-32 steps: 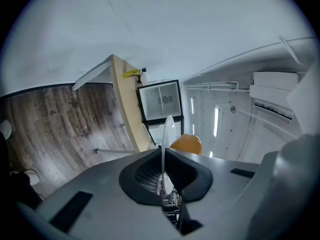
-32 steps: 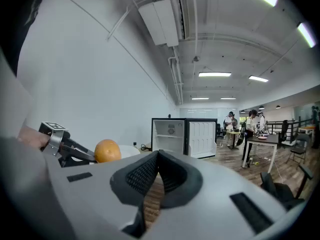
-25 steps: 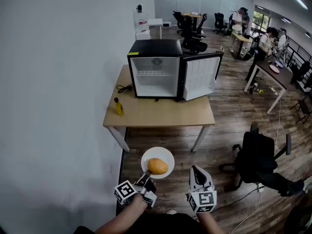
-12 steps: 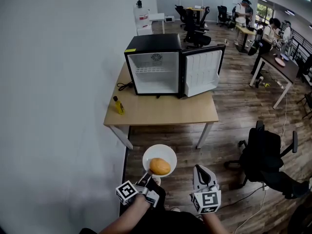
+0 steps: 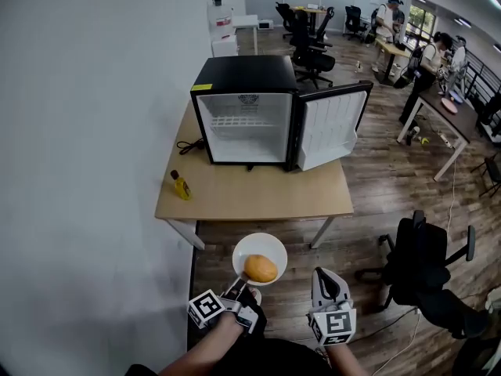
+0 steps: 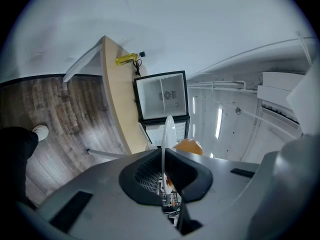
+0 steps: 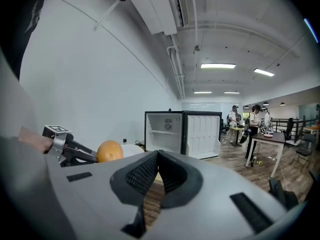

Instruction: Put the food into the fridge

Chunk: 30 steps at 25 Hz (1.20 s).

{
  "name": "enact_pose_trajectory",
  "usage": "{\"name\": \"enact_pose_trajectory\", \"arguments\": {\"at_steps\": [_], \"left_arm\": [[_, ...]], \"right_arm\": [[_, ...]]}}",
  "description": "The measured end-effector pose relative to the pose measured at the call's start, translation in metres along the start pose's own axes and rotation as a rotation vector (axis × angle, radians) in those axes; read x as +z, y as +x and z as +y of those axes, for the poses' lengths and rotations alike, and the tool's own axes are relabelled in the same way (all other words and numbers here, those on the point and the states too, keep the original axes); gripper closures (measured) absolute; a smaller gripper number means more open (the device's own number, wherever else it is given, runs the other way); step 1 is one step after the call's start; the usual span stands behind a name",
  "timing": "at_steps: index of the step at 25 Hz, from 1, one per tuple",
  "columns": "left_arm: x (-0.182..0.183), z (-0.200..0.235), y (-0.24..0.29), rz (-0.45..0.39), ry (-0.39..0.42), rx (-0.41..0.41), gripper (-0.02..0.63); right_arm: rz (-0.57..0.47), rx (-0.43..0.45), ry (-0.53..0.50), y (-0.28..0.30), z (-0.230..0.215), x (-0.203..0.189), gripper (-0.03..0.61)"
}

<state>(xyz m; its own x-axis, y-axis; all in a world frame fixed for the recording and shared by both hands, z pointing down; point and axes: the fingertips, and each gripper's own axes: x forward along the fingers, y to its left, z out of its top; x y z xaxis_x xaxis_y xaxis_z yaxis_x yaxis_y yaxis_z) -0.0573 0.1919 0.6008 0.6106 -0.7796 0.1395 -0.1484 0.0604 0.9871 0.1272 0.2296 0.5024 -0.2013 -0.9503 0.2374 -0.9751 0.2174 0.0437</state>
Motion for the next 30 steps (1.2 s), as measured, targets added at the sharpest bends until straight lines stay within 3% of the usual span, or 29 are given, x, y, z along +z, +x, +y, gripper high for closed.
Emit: {"name": "enact_pose_trajectory", "arguments": {"at_steps": [16, 30], "left_arm": [[0.113, -0.007, 0.096, 0.046, 0.008, 0.01, 0.594], [0.166, -0.002, 0.141, 0.091, 0.017, 0.004, 0.594]], "right_arm": [[-0.005, -0.039, 0.037, 0.144, -0.015, 0.046, 0.518], [0.018, -0.061, -0.017, 0.197, -0.004, 0.055, 0.518]]}}
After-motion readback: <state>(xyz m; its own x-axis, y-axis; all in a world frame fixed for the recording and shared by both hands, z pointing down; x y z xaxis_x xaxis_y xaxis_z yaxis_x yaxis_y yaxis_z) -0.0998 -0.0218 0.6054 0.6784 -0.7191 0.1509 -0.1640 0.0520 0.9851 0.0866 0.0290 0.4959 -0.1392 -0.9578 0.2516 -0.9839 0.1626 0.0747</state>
